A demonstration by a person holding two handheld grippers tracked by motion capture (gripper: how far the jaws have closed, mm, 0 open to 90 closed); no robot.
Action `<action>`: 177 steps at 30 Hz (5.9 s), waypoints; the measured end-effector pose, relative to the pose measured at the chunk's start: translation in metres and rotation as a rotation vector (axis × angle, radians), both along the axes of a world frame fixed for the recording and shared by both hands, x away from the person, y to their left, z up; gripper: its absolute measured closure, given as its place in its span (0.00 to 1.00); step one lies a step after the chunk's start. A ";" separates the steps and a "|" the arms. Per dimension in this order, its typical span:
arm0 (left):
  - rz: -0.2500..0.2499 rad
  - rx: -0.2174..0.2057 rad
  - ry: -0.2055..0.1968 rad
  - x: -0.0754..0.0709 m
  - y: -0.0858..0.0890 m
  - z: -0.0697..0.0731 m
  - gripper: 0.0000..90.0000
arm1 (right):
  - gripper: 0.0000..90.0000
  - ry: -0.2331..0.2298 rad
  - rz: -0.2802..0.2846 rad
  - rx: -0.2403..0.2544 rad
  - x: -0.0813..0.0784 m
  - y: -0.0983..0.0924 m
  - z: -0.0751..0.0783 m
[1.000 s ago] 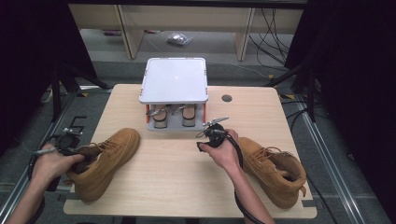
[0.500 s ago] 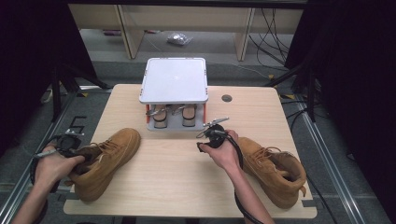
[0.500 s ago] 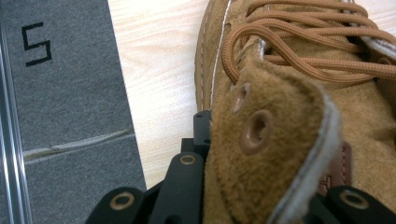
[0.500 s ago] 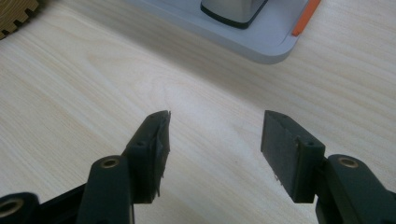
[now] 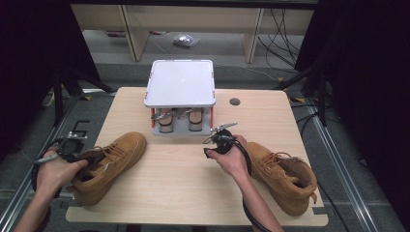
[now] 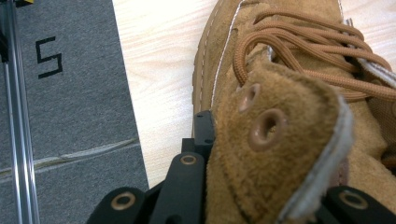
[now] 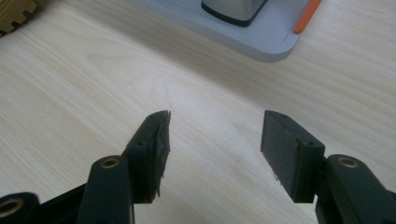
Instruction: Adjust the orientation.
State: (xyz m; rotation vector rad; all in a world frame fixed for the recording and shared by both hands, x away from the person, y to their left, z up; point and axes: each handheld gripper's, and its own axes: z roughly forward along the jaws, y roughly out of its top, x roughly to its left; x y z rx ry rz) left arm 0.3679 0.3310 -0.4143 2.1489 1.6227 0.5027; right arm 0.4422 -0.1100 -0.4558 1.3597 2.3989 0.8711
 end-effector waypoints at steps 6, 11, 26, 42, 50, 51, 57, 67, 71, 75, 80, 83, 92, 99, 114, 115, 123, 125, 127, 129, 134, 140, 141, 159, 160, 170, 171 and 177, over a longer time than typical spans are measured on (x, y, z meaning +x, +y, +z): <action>0.010 0.016 -0.021 -0.001 0.001 0.003 0.96 | 0.48 0.002 0.004 0.008 0.000 0.000 0.000; 0.024 0.015 -0.032 -0.001 0.004 0.004 0.96 | 0.48 -0.001 0.001 0.002 0.000 0.001 0.000; 0.041 -0.009 -0.089 0.004 0.004 0.019 0.96 | 0.48 0.001 0.002 0.009 -0.002 0.002 0.000; 0.063 -0.030 -0.143 0.013 0.006 0.036 0.96 | 0.48 -0.010 0.012 0.005 -0.002 0.002 0.000; 0.070 -0.038 -0.171 0.018 0.005 0.043 0.96 | 0.48 -0.014 0.002 -0.011 -0.002 0.002 0.000; 0.066 -0.035 -0.166 0.019 0.005 0.044 0.97 | 0.48 -0.003 0.005 0.013 -0.004 0.003 0.001; 0.075 -0.040 -0.184 0.024 0.004 0.049 0.96 | 0.48 -0.008 0.008 0.013 -0.003 0.002 0.000; 0.086 -0.048 -0.211 0.031 0.001 0.058 0.97 | 0.48 -0.013 0.016 0.012 -0.003 0.002 0.000; 0.092 -0.044 -0.219 0.034 0.000 0.062 0.97 | 0.48 -0.003 0.004 0.014 -0.004 0.002 0.000; 0.094 -0.048 -0.229 0.037 0.000 0.066 0.97 | 0.48 -0.001 0.006 0.016 -0.005 0.002 0.000; 0.099 -0.056 -0.238 0.040 0.001 0.070 0.97 | 0.48 -0.004 0.005 0.014 -0.005 0.002 0.000; 0.100 -0.053 -0.239 0.041 0.001 0.072 0.97 | 0.48 0.001 0.006 0.016 -0.005 0.002 0.000; 0.109 -0.064 -0.263 0.043 0.002 0.078 0.97 | 0.48 -0.003 0.009 0.016 -0.005 0.002 -0.001; 0.110 -0.062 -0.272 0.044 0.002 0.083 0.97 | 0.48 0.005 0.007 0.018 -0.006 0.003 -0.001; 0.114 -0.063 -0.293 0.054 -0.001 0.095 0.97 | 0.48 0.008 -0.003 0.025 -0.006 0.003 -0.002; 0.115 -0.062 -0.294 0.055 -0.002 0.096 0.97 | 0.48 0.002 -0.003 0.006 -0.006 0.002 -0.002; 0.112 -0.074 -0.303 0.062 -0.005 0.101 0.97 | 0.48 0.001 -0.003 0.007 -0.006 0.002 -0.002; 0.111 -0.076 -0.306 0.064 -0.006 0.102 0.97 | 0.48 -0.002 -0.001 0.012 -0.006 0.002 -0.003; 0.112 -0.074 -0.307 0.064 -0.007 0.103 0.97 | 0.48 0.003 0.008 0.018 -0.006 0.003 -0.003; 0.111 -0.076 -0.310 0.065 -0.007 0.105 0.97 | 0.48 0.003 0.009 0.019 -0.006 0.003 -0.002; 0.108 -0.078 -0.313 0.068 -0.009 0.108 0.97 | 0.48 0.003 0.008 0.018 -0.006 0.002 -0.002; 0.110 -0.083 -0.325 0.071 -0.010 0.112 0.97 | 0.48 0.006 0.014 0.018 -0.006 0.003 -0.002; 0.111 -0.080 -0.326 0.072 -0.010 0.113 0.97 | 0.48 0.005 0.010 0.019 -0.006 0.003 -0.002; 0.114 -0.087 -0.341 0.078 -0.014 0.121 0.97 | 0.48 0.002 0.010 0.019 -0.007 0.003 -0.002; 0.114 -0.089 -0.341 0.079 -0.015 0.122 0.97 | 0.48 0.002 0.011 0.019 -0.007 0.003 -0.002; 0.109 -0.090 -0.349 0.084 -0.018 0.128 0.97 | 0.48 -0.008 0.010 0.003 -0.006 0.002 -0.002; 0.109 -0.094 -0.347 0.085 -0.019 0.128 0.97 | 0.48 -0.001 0.009 0.017 -0.007 0.003 -0.001; 0.105 -0.097 -0.351 0.089 -0.022 0.131 0.97 | 0.48 0.004 0.006 0.024 -0.008 0.003 0.000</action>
